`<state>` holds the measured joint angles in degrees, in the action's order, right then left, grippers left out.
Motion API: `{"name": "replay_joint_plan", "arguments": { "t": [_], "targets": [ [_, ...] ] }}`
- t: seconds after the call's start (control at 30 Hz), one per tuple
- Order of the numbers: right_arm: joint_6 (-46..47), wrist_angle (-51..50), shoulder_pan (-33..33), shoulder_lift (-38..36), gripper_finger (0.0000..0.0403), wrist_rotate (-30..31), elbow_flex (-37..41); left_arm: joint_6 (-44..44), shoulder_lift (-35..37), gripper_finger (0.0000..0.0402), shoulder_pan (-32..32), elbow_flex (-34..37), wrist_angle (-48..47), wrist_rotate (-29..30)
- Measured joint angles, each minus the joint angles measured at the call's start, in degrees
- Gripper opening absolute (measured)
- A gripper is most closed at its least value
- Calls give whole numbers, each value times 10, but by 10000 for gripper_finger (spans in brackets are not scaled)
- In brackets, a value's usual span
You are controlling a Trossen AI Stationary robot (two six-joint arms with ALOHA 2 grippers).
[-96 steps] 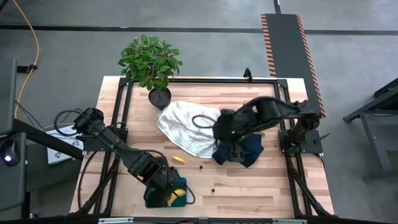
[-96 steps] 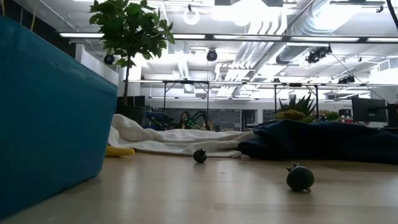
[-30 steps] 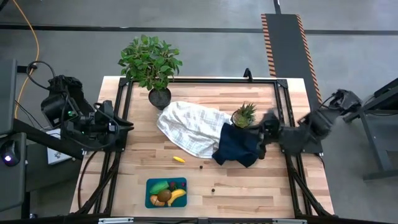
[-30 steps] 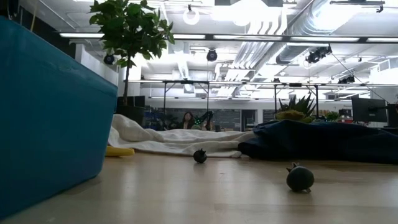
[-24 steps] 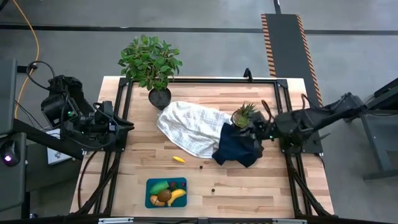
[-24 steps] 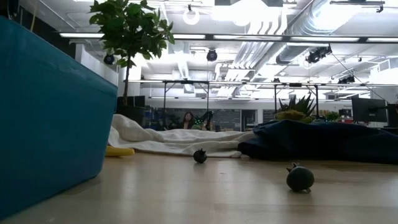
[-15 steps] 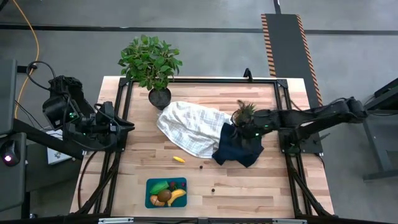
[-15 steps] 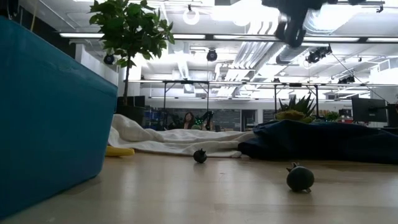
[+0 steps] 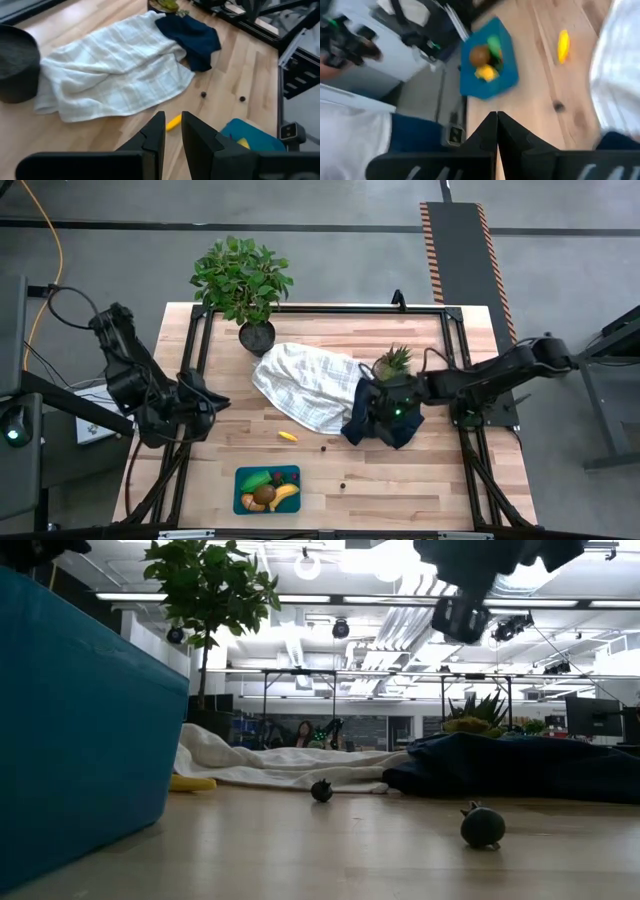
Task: Pick and placing Produce into tupperware
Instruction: Put the bottom blueberry into the bin
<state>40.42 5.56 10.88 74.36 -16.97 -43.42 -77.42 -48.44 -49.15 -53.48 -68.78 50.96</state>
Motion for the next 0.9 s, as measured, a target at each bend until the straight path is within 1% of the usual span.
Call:
{"name": "replay_joint_plan", "arguments": {
  "t": [0.07,0.23,0.33,0.43,0.67,0.73,0.8,0.9],
  "targets": [
    [-2,-7,12,11,0,7,0,11,10,53,0,13,18,1],
    [-6,15,53,38,0,94,0,11,30,53,0,17,19,16],
    [-8,56,81,50,0,146,10,7,44,53,0,17,25,28],
    [14,146,109,57,0,184,51,7,56,53,0,17,36,39],
    [73,412,156,45,0,283,199,8,70,53,0,17,64,72],
    [72,466,168,44,0,304,215,9,69,53,0,17,65,72],
    [69,468,187,43,0,318,216,9,67,53,0,17,64,72],
    [42,419,216,45,0,335,190,22,66,53,0,17,65,72]
  ]
}}
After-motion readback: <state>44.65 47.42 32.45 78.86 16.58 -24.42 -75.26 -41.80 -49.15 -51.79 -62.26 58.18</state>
